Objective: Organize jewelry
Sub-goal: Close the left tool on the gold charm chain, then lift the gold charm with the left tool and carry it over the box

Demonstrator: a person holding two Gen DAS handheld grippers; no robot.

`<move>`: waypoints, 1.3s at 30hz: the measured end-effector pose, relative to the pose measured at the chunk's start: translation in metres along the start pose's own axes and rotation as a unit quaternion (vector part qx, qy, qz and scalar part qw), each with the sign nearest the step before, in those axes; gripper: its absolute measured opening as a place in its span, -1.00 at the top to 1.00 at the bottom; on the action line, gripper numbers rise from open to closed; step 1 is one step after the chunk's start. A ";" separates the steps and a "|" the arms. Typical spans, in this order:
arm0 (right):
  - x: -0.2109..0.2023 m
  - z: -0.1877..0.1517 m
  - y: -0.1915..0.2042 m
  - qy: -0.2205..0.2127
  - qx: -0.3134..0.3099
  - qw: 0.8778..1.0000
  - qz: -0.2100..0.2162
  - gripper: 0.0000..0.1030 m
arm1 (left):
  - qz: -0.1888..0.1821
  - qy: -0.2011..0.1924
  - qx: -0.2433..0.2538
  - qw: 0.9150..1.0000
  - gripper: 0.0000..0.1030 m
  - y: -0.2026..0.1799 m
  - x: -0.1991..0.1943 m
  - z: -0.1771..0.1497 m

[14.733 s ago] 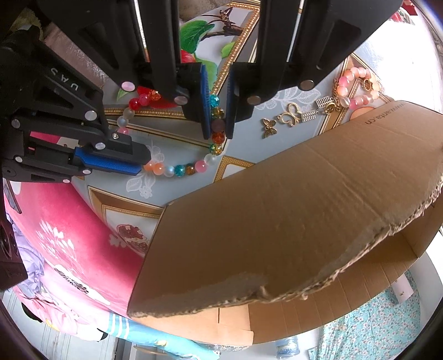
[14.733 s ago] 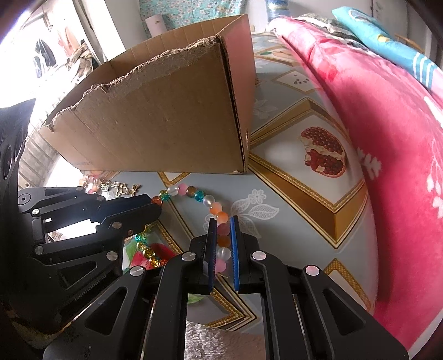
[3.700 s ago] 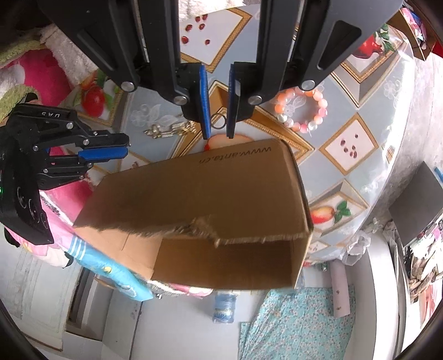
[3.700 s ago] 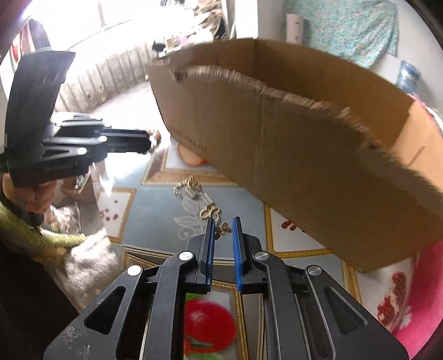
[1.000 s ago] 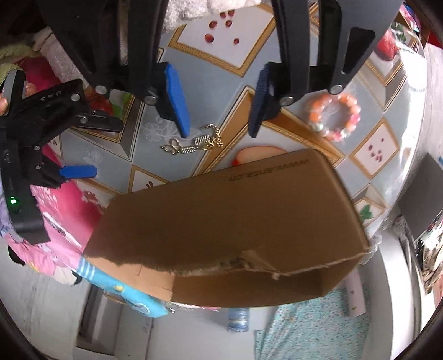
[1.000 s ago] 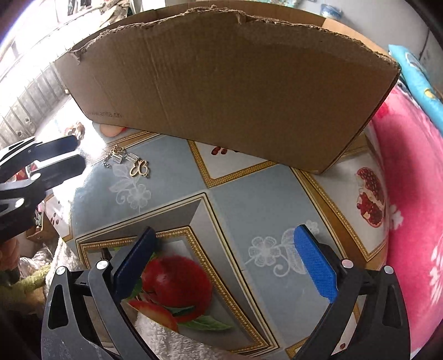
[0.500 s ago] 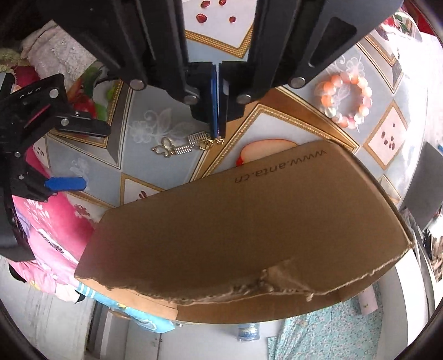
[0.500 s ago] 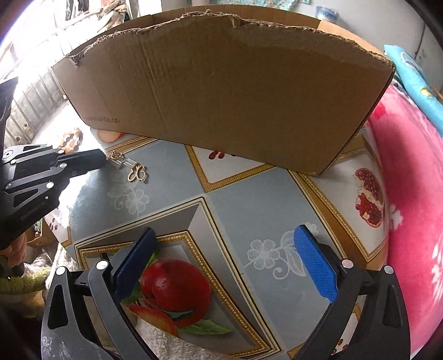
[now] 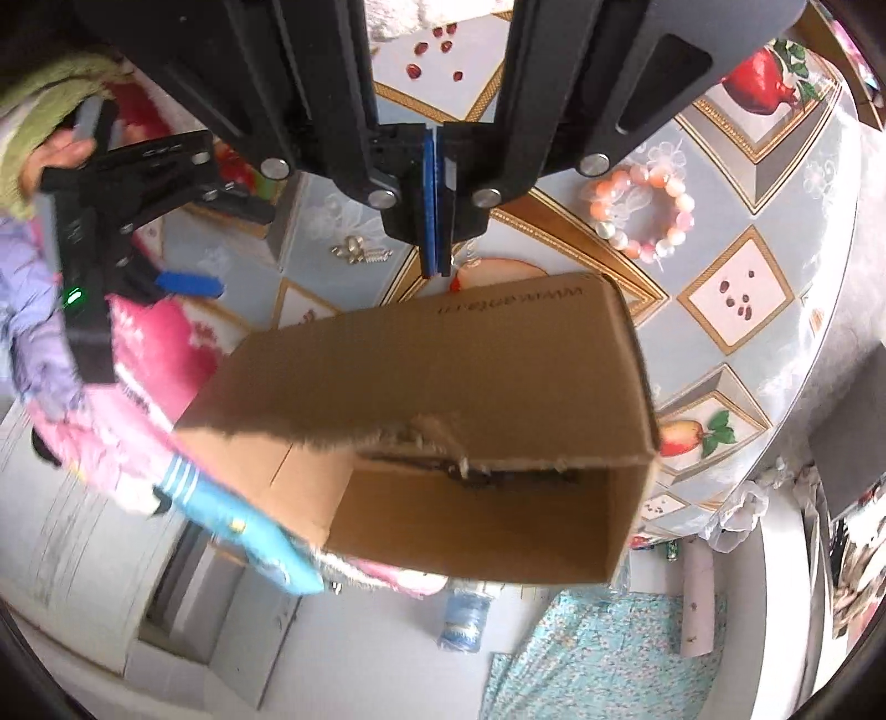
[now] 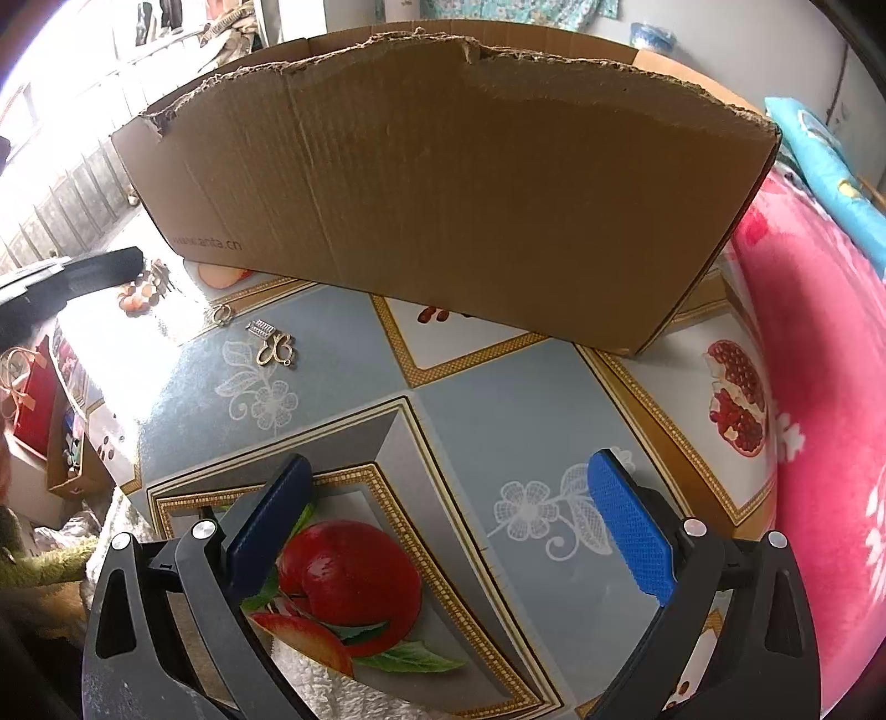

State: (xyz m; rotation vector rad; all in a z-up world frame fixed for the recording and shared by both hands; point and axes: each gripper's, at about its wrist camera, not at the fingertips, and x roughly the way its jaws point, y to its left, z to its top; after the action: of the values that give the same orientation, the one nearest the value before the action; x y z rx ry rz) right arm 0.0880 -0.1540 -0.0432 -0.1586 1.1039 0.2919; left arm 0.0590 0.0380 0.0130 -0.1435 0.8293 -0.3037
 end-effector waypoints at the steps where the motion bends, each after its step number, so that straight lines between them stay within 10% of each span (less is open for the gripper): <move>1: 0.000 -0.001 0.000 0.000 -0.001 1.000 0.001 -0.85 | -0.009 -0.007 -0.004 1.000 1.00 0.001 -0.005 0.001; 10: -0.007 -0.002 -0.003 0.000 0.000 1.000 -0.004 -0.84 | -0.034 -0.028 -0.030 0.999 1.00 0.013 -0.028 0.000; 18: -0.039 0.005 0.027 -0.082 -0.055 0.994 0.041 -0.78 | -0.042 -0.037 -0.062 0.997 1.00 0.032 -0.036 -0.001; 35: -0.004 0.047 0.105 -0.098 -0.151 0.971 0.159 0.53 | -0.040 -0.056 -0.097 0.993 1.00 0.057 -0.054 -0.005; 39: -0.003 0.050 0.117 -0.089 -0.173 0.967 0.167 0.58 | -0.040 -0.054 -0.100 0.993 1.00 0.063 -0.054 -0.008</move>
State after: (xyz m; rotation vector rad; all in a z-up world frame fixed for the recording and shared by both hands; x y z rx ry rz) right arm 0.0931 -0.0296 -0.0166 -0.2515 0.8902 0.7876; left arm 0.0321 0.1149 0.0307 -0.3786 0.7459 -0.2851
